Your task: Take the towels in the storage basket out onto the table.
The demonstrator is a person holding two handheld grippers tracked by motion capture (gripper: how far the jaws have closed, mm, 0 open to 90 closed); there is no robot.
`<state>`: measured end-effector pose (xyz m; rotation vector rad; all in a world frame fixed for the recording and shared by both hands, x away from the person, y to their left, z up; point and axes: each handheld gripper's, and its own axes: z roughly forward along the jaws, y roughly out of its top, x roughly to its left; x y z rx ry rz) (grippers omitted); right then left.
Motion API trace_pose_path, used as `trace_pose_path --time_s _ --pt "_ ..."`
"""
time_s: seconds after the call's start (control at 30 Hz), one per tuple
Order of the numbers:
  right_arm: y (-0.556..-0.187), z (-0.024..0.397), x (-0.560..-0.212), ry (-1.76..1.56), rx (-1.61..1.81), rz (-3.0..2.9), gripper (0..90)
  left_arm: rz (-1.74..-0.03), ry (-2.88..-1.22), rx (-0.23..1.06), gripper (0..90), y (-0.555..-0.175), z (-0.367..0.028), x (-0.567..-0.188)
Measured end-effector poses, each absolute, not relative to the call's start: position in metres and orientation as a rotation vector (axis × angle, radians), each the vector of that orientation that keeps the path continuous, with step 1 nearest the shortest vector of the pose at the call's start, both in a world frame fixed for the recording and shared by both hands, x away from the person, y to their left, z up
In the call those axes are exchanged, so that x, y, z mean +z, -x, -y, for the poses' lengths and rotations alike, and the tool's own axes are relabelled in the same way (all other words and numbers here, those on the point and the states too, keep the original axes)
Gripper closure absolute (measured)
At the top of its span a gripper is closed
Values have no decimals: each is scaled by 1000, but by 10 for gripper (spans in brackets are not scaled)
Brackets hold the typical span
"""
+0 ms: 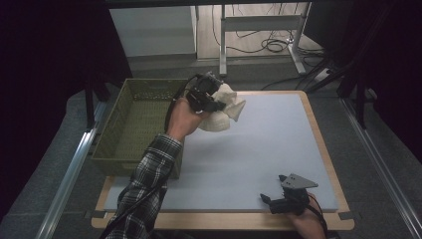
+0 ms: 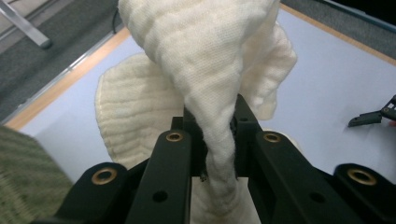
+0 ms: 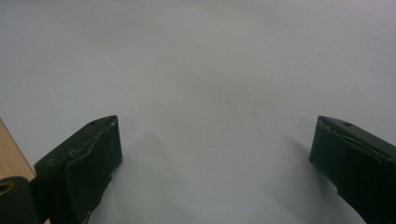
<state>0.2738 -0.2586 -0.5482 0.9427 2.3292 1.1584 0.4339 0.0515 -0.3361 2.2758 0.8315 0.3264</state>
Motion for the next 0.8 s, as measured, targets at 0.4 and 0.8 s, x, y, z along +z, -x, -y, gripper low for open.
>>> trace_pose_path --time_s 0.4,0.8 --pt "-274 259 -548 -945 1160 -2329 23 -808 -2337 272 812 -435 -14 -371" --pt "-274 259 -548 -938 1158 -2328 23 -818 -2384 244 806 -436 6 -418"
